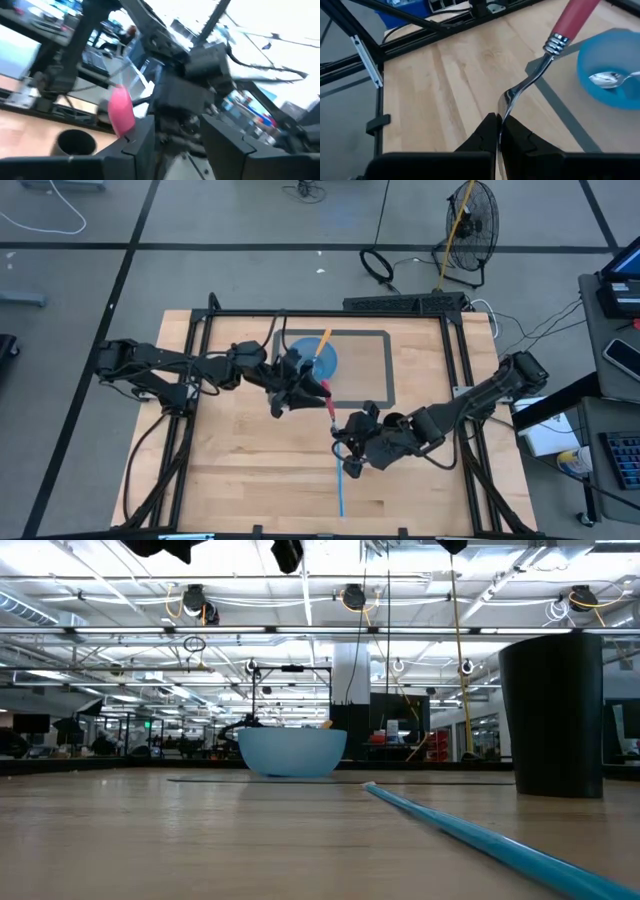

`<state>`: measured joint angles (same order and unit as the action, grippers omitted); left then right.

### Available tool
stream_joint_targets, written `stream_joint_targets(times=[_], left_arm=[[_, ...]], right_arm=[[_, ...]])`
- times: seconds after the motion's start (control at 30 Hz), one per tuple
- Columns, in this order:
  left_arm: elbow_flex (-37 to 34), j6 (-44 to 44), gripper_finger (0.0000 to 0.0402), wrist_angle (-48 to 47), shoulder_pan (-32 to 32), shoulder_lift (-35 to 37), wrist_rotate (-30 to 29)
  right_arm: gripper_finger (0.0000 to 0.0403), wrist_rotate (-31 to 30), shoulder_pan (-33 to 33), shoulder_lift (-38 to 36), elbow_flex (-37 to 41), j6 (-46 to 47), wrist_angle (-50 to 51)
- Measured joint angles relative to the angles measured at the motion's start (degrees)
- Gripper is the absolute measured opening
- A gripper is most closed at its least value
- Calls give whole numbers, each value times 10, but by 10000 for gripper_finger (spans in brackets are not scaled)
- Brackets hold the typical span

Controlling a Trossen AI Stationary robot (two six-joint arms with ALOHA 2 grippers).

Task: Pick & Place Utensil
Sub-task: Put the pink fork into the bowl

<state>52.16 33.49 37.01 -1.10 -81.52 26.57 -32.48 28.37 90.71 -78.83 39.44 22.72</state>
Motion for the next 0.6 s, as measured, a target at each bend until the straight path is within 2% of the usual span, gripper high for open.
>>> stream_joint_targets(times=[0.13, 0.23, 0.37, 0.47, 0.6], left_arm=[[0, -6, 148, -3, -3, 0, 43], [0, -16, 146, -22, -7, 0, 51], [-1, -19, 145, -28, -16, 0, 27], [-1, -28, 145, -26, -21, 0, -23], [-1, -36, 145, 8, -24, 0, -53]], right_arm=[[2, -20, 3, -19, -1, -2, 1], [2, -49, 10, -34, -1, -3, 9], [2, -52, 16, -51, -1, -16, -1], [2, -49, 18, -50, -1, -33, -21], [2, -49, 17, -49, -1, -35, -26]])
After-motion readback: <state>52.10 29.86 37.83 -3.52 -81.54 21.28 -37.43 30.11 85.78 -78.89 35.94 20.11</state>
